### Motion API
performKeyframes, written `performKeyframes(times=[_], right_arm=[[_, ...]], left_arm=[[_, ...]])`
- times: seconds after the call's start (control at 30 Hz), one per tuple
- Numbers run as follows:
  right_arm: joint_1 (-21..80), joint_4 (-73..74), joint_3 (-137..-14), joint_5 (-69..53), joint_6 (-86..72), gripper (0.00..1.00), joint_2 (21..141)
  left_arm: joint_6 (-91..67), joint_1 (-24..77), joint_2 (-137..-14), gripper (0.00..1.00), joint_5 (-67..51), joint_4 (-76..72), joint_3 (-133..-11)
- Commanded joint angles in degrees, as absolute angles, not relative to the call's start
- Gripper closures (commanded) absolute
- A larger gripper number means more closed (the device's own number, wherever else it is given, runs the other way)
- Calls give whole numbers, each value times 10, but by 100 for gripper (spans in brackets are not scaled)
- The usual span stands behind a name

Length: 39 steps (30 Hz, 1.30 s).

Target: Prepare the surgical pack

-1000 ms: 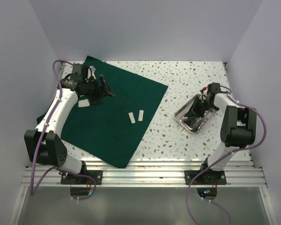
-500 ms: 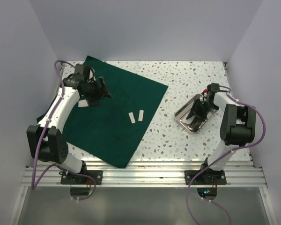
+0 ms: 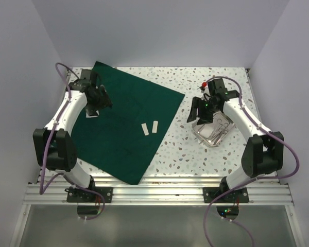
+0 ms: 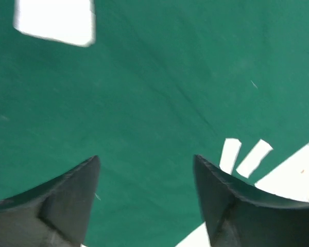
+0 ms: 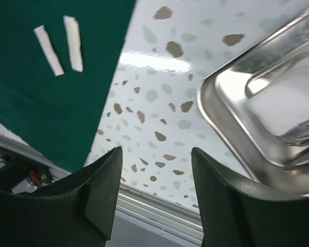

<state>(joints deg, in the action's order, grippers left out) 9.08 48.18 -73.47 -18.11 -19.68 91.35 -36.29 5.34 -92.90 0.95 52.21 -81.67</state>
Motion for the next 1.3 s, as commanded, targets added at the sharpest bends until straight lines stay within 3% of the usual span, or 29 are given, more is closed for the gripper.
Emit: performKeyframes(times=[0.0, 0.07, 0.1, 0.2, 0.57, 0.87, 1.27], right_arm=[[112, 501, -750, -205, -197, 40, 879], [118, 501, -744, -209, -196, 39, 876], [120, 501, -735, -210, -196, 39, 875], [124, 497, -726, -207, -192, 39, 875], [124, 515, -744, -183, -170, 39, 904], [125, 509, -735, -197, -164, 39, 917], [124, 495, -725, -213, -168, 39, 925]], left_arm=[[-315, 13, -940, 26, 42, 479, -810], [-278, -21, -941, 33, 32, 434, -786], [-267, -28, -945, 42, 42, 424, -783], [-247, -32, -996, 51, 121, 434, -814], [-335, 43, -1186, 39, 340, 527, -989], [-367, 61, -1256, 40, 387, 572, -1044], [-368, 76, -1283, 43, 377, 561, -1024]])
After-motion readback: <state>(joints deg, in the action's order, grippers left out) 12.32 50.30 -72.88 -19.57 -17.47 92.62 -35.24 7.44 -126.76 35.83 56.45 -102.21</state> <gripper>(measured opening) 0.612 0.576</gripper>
